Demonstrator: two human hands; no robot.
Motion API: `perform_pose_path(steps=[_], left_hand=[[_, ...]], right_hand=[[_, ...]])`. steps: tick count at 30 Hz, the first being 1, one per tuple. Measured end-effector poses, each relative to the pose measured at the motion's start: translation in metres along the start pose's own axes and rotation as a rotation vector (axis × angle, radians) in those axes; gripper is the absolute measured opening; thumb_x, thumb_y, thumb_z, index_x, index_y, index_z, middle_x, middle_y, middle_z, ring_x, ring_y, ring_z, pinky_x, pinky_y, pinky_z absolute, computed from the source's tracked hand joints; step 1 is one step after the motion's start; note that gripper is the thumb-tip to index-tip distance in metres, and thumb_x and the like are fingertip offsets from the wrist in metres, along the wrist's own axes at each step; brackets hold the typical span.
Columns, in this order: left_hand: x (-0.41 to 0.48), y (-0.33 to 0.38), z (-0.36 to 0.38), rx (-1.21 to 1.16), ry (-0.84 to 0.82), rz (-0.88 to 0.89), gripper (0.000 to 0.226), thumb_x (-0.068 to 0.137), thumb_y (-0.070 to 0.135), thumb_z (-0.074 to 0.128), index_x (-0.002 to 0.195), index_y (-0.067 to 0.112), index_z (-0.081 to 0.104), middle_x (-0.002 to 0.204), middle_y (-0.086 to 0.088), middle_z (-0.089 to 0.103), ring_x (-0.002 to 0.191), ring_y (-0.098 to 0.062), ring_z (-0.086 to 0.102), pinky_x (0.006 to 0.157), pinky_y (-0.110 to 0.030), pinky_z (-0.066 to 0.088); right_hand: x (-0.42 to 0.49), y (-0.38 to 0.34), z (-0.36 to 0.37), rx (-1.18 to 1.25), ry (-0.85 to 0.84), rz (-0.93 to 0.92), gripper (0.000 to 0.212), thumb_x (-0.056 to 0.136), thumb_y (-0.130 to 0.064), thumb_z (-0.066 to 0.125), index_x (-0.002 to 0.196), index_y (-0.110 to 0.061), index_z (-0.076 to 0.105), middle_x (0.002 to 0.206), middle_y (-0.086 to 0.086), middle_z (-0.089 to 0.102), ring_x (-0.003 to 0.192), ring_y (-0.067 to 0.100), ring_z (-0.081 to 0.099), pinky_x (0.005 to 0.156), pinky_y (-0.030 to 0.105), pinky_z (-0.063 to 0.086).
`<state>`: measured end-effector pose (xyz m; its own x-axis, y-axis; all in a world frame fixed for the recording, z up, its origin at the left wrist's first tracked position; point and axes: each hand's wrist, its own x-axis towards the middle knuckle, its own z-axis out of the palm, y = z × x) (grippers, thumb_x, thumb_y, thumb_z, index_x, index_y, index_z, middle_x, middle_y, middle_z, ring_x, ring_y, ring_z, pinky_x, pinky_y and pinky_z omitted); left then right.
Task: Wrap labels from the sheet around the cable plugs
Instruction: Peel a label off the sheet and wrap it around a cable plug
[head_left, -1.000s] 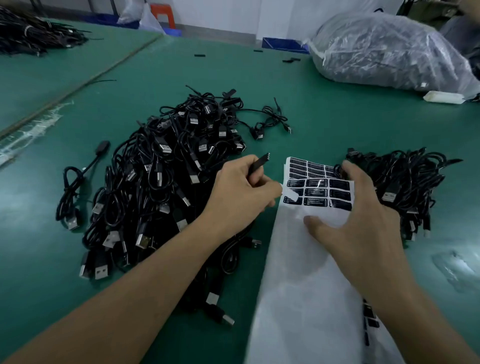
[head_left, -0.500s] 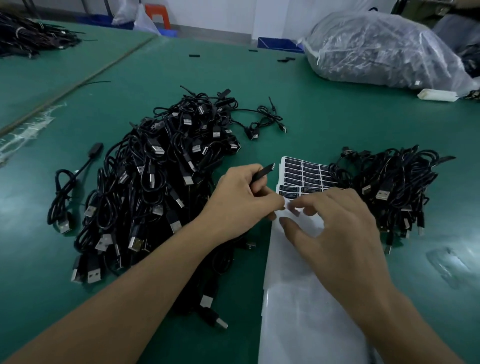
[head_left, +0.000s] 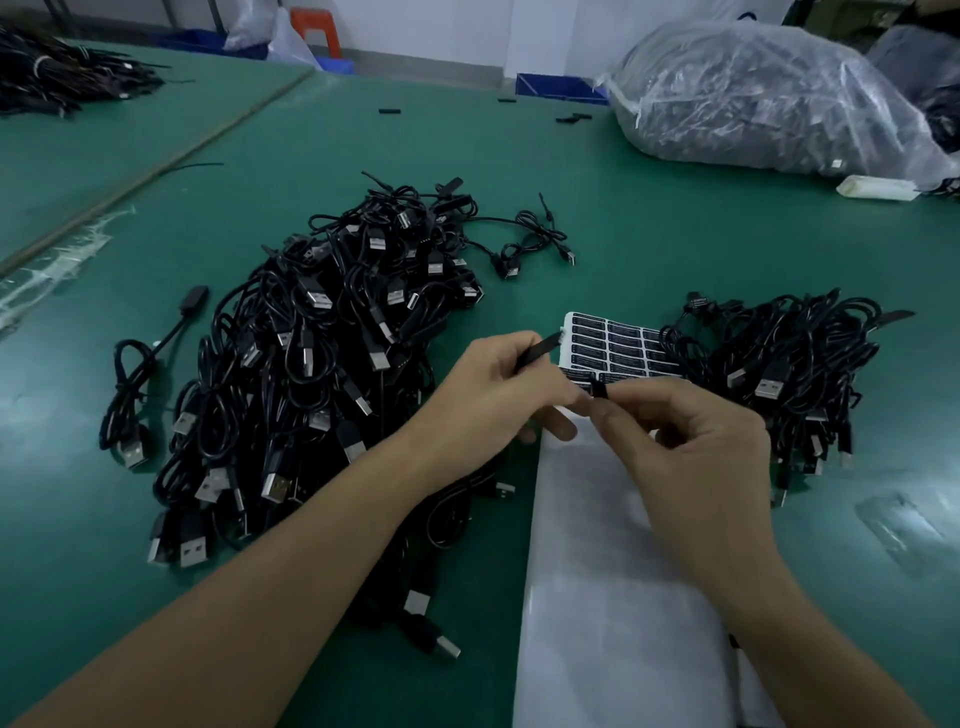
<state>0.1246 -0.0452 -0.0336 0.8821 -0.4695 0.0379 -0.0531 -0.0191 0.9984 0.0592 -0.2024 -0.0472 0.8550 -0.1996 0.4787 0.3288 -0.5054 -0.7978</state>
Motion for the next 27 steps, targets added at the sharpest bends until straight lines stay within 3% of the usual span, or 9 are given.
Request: perform_pose_path(steps=[3, 6, 8, 10, 15, 19, 23, 25, 27], left_hand=[[0.001, -0.002, -0.002, -0.007, -0.009, -0.005, 0.032, 0.079, 0.009, 0.068, 0.069, 0.018, 0.039, 0.096, -0.024, 0.074, 0.071, -0.012, 0.073, 0.058, -0.021, 0.046], [0.001, -0.008, -0.002, 0.002, -0.019, 0.023, 0.048, 0.082, -0.015, 0.066, 0.072, 0.016, 0.032, 0.086, -0.015, 0.077, 0.065, -0.006, 0.067, 0.060, -0.016, 0.048], [0.002, -0.011, -0.003, 0.032, -0.006, 0.038, 0.049, 0.082, -0.016, 0.068, 0.072, 0.017, 0.032, 0.082, -0.007, 0.077, 0.070, -0.010, 0.066, 0.068, -0.023, 0.050], [0.003, -0.012, -0.003, 0.057, 0.009, 0.054, 0.050, 0.081, -0.016, 0.068, 0.071, 0.017, 0.032, 0.081, -0.008, 0.077, 0.076, -0.016, 0.065, 0.076, -0.034, 0.050], [0.003, -0.014, -0.004, 0.082, 0.017, 0.058, 0.050, 0.080, -0.015, 0.068, 0.071, 0.018, 0.031, 0.079, -0.004, 0.077, 0.077, -0.014, 0.068, 0.078, -0.035, 0.049], [0.001, -0.013, -0.004, 0.086, 0.005, 0.050, 0.048, 0.081, -0.009, 0.070, 0.071, 0.019, 0.032, 0.077, -0.001, 0.077, 0.073, -0.010, 0.064, 0.078, -0.034, 0.048], [0.002, -0.012, -0.004, 0.085, 0.014, 0.043, 0.048, 0.080, -0.010, 0.069, 0.071, 0.018, 0.032, 0.076, -0.001, 0.076, 0.074, -0.013, 0.062, 0.081, -0.038, 0.048], [0.001, -0.012, -0.004, 0.098, 0.011, 0.045, 0.046, 0.082, -0.006, 0.071, 0.072, 0.018, 0.033, 0.077, -0.003, 0.076, 0.071, -0.013, 0.065, 0.070, -0.031, 0.050], [0.000, -0.009, -0.003, 0.095, 0.033, 0.034, 0.042, 0.084, 0.010, 0.075, 0.073, 0.017, 0.035, 0.077, -0.007, 0.075, 0.069, -0.017, 0.072, 0.051, -0.025, 0.048]], right_hand=[[0.003, 0.005, -0.003, 0.171, 0.006, 0.147, 0.026, 0.080, -0.010, 0.080, 0.078, -0.036, 0.073, 0.075, -0.008, 0.075, 0.070, 0.013, 0.070, 0.065, 0.032, 0.057], [0.004, 0.006, -0.004, 0.272, -0.034, 0.232, 0.015, 0.072, -0.027, 0.080, 0.085, -0.028, 0.073, 0.080, -0.002, 0.077, 0.076, 0.025, 0.073, 0.071, 0.041, 0.058], [0.004, 0.006, -0.003, 0.314, -0.065, 0.290, 0.027, 0.067, -0.035, 0.079, 0.091, -0.025, 0.071, 0.080, 0.002, 0.078, 0.079, 0.034, 0.072, 0.073, 0.047, 0.057], [0.004, 0.005, -0.003, 0.306, -0.074, 0.310, 0.034, 0.065, -0.038, 0.078, 0.094, -0.023, 0.070, 0.080, 0.002, 0.078, 0.080, 0.031, 0.074, 0.077, 0.048, 0.057], [0.004, 0.006, -0.001, 0.240, -0.059, 0.304, 0.015, 0.079, -0.026, 0.080, 0.090, -0.022, 0.071, 0.077, 0.000, 0.077, 0.079, 0.028, 0.074, 0.080, 0.054, 0.058], [0.003, 0.007, -0.001, 0.187, -0.038, 0.256, 0.008, 0.084, -0.020, 0.077, 0.083, -0.028, 0.076, 0.076, -0.002, 0.076, 0.075, 0.024, 0.072, 0.075, 0.048, 0.060], [0.005, 0.009, -0.002, 0.171, -0.050, 0.235, 0.015, 0.086, -0.017, 0.076, 0.080, -0.030, 0.077, 0.073, 0.000, 0.074, 0.071, 0.033, 0.066, 0.067, 0.041, 0.056], [0.005, 0.009, -0.001, 0.152, -0.063, 0.233, 0.017, 0.088, -0.016, 0.074, 0.079, -0.030, 0.076, 0.070, 0.001, 0.071, 0.062, 0.030, 0.059, 0.060, 0.031, 0.051], [0.005, 0.009, -0.001, 0.140, -0.064, 0.231, 0.018, 0.089, -0.015, 0.072, 0.074, -0.024, 0.074, 0.065, -0.002, 0.068, 0.055, 0.013, 0.052, 0.053, 0.019, 0.044]])
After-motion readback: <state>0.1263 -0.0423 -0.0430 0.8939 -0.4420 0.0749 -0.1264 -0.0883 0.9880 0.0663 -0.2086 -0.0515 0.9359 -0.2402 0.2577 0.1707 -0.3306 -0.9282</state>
